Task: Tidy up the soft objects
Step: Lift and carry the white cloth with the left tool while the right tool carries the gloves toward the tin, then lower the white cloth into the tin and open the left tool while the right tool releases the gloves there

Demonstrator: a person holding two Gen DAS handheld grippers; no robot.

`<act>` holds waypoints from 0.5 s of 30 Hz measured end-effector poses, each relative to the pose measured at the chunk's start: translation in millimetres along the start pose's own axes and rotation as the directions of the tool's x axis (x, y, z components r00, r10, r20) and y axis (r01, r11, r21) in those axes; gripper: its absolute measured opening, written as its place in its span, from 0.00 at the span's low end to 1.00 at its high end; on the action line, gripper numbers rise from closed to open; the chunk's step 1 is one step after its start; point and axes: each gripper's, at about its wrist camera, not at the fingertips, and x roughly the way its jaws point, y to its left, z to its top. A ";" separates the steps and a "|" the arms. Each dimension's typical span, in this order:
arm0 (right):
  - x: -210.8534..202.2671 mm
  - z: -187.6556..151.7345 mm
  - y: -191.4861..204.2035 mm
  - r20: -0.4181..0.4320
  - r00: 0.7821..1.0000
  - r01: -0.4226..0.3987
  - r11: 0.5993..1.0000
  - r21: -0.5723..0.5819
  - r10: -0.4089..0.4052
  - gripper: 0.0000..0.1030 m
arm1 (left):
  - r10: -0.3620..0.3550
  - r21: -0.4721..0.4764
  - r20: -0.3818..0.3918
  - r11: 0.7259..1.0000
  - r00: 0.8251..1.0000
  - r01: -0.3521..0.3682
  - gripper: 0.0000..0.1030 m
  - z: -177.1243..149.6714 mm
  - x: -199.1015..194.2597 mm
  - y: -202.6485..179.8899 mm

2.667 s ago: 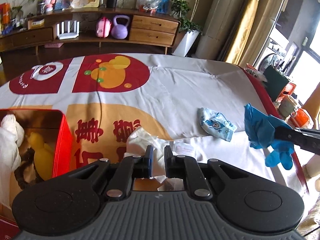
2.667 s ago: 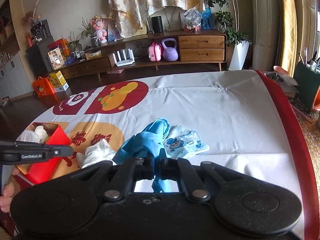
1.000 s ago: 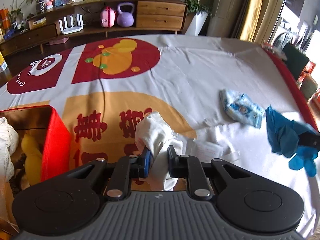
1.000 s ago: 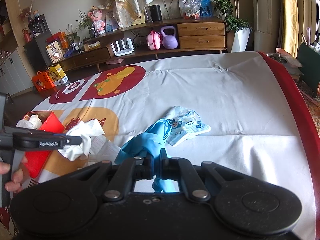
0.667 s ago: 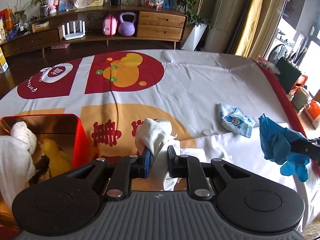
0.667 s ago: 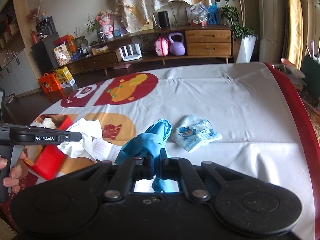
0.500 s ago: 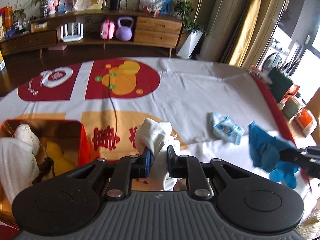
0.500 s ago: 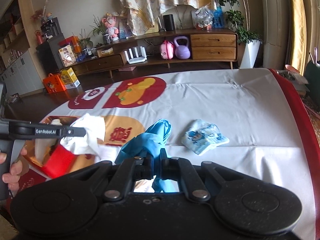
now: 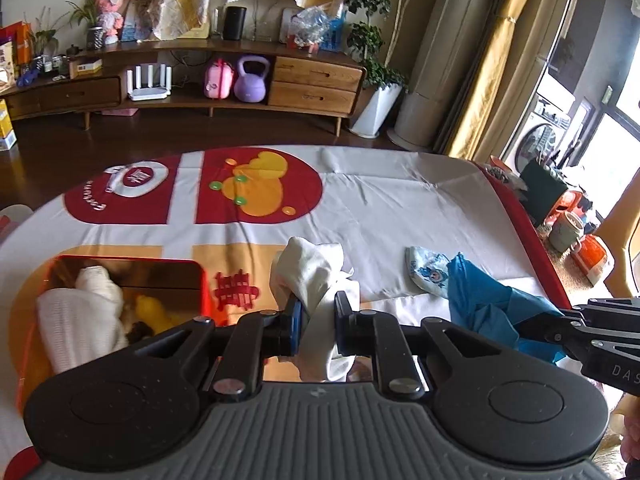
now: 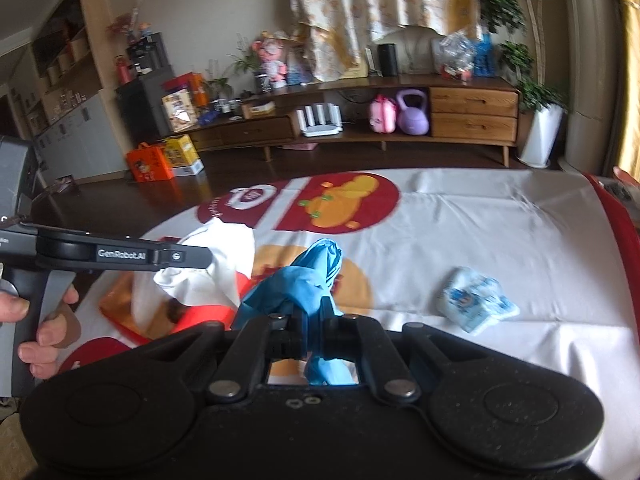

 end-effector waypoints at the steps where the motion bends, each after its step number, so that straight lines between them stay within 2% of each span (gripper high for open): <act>1: 0.9 2.1 7.2 0.001 1.000 -0.009 1.000 -0.010 0.009 0.04 | 0.007 -0.003 0.004 1.000 1.000 -0.007 0.16 -0.2 -4.6 3.6; 15: 35.8 22.9 95.5 -0.016 0.994 -0.107 0.990 -0.095 0.106 0.05 | 0.099 -0.068 0.018 0.993 0.995 -0.097 0.16 -12.7 -54.0 76.9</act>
